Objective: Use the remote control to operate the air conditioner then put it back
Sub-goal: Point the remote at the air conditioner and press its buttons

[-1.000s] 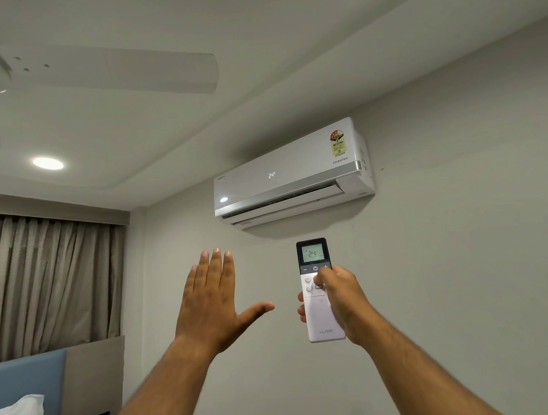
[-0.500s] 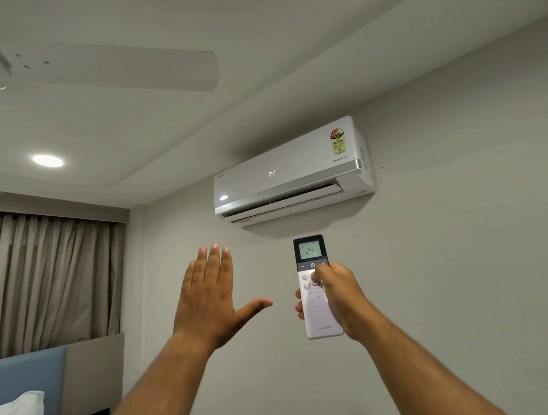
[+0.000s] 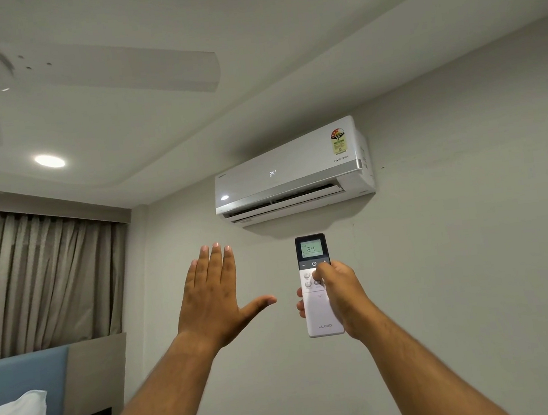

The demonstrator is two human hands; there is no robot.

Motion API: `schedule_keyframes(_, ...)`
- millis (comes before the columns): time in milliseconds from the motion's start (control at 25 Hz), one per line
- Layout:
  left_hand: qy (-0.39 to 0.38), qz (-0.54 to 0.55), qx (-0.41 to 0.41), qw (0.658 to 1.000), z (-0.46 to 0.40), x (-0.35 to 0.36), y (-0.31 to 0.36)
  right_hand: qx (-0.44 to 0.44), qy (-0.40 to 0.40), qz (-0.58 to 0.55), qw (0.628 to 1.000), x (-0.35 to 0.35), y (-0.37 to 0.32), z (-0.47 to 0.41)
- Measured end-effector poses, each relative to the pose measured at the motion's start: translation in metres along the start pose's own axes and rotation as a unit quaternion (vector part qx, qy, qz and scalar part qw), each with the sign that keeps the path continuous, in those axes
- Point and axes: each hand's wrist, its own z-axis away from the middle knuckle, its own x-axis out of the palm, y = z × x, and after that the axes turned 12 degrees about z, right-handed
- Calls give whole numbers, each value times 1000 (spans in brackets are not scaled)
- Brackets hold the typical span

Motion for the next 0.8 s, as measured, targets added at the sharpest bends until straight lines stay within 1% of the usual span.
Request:
schedule_keyframes(440, 7, 0, 4, 1000, -2, -7, 5, -9, 6, -2, 1000, -4, -7, 0)
schedule_keyframes(800, -3, -2, -1, 1000, -1, -8, 4, -7, 11, 10, 1000, -5, -8, 2)
